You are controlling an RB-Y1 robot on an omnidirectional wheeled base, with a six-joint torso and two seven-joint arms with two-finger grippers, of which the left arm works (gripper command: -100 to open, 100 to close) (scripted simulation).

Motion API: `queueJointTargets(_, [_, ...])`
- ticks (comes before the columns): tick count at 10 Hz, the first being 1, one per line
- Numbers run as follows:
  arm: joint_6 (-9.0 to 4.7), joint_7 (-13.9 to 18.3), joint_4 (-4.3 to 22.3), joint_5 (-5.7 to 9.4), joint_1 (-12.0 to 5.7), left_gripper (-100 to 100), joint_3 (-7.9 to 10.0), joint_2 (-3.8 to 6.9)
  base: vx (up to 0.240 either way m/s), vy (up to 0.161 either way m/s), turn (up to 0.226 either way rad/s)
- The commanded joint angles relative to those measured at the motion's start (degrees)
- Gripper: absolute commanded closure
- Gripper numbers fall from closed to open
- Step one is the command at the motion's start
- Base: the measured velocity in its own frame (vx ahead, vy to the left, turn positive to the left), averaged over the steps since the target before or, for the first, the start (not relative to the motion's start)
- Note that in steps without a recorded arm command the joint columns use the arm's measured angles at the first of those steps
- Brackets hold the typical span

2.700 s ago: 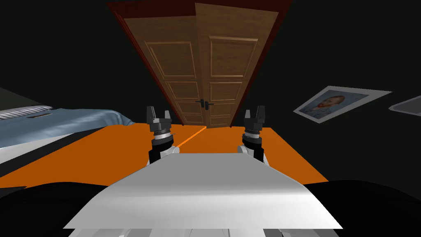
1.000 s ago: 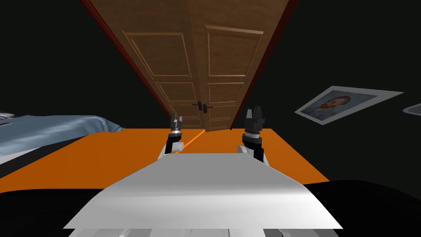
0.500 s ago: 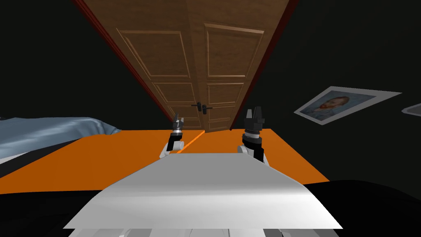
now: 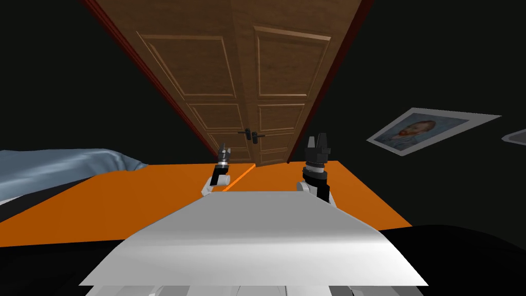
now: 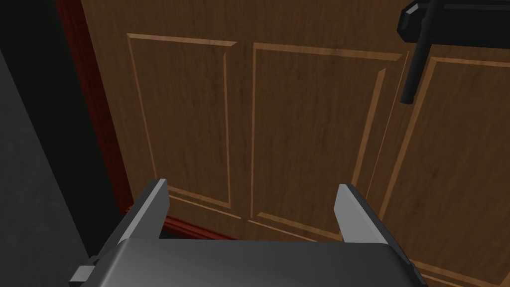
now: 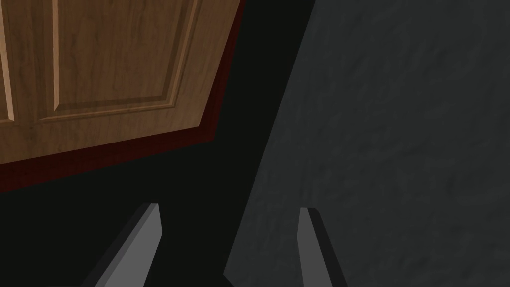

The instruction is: Pull the door open

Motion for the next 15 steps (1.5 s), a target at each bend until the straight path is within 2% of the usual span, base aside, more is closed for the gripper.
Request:
queueJointTargets(1, [0.18,0.4,2.9,0.08,-1.57,-100,0.20,0.59,0.050,0.004,-0.025])
queueJointTargets(3, [0.48,1.1,7.1,0.21,-4.07,-100,0.51,1.60,0.084,0.002,-0.050])
queueJointTargets(4, [0.48,1.1,7.7,0.21,-4.07,-100,0.51,1.60,0.073,0.005,-0.012])
queueJointTargets(6, [0.78,1.7,11.7,0.35,-6.56,-100,0.81,2.59,0.078,0.016,-0.043])
queueJointTargets(7, [0.78,1.7,12.4,0.35,-6.56,-100,0.81,2.59,0.060,0.017,-0.012])
queueJointTargets(8, [0.92,2.1,14.3,0.41,-7.78,-100,0.95,3.07,0.054,0.005,-0.021])
queueJointTargets(9, [0.92,2.1,14.7,0.41,-7.78,-100,0.95,3.07,0.043,0.002,-0.015])
queueJointTargets(11, [1.21,2.8,18.4,0.54,-10.22,-100,1.24,4.02,0.066,0.006,-0.039])
queueJointTargets(12, [1.21,2.8,19.3,0.54,-10.22,-100,1.24,4.02,0.063,0.005,-0.022])
queueJointTargets(14, [1.48,3.4,23.1,0.66,-12.54,-100,1.48,4.89,0.069,0.003,-0.043])
queueJointTargets(15, [1.48,3.4,23.7,0.66,-12.54,-100,1.48,4.89,0.056,0.007,-0.016])
